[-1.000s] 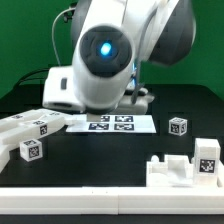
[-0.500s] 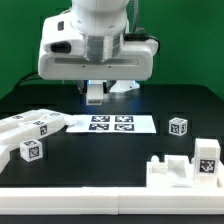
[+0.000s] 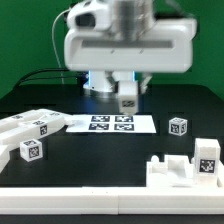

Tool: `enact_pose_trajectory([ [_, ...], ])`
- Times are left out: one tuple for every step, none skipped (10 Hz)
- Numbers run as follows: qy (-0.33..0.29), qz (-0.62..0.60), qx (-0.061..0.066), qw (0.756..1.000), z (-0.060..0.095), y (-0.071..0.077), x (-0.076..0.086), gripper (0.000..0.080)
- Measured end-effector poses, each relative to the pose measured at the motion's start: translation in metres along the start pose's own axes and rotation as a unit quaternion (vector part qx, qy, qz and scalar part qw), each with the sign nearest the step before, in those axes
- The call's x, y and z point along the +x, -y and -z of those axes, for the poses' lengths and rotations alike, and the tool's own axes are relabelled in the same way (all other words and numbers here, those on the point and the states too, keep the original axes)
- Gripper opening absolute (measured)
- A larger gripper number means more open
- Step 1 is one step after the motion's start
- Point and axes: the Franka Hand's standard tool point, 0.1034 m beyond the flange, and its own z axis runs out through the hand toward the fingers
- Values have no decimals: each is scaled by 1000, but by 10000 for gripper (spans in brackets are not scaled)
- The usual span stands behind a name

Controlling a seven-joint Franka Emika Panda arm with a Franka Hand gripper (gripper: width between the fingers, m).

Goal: Assemble chair

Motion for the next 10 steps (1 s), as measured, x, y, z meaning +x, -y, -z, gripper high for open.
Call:
enact_pose_trajectory([
  [-16, 1, 2, 1000, 3, -4, -3, 285],
  [-48, 2, 1, 999, 0, -3, 2, 285],
  [-85, 5, 0, 996, -1, -2, 6, 285],
  [-110, 5, -1, 994, -4, -4, 5, 285],
  [-154, 1, 6, 988, -11, -11, 9, 285],
  [-181, -7, 1, 983, -16, -7, 21, 285],
  [-237, -6, -6, 971, -12, 0, 50, 285],
  [-296, -8, -11, 955, 1, 3, 69, 285],
  [-328, -5, -13, 944, 8, 6, 69, 285],
  [-351, -4, -20, 936, 6, 2, 67, 285],
])
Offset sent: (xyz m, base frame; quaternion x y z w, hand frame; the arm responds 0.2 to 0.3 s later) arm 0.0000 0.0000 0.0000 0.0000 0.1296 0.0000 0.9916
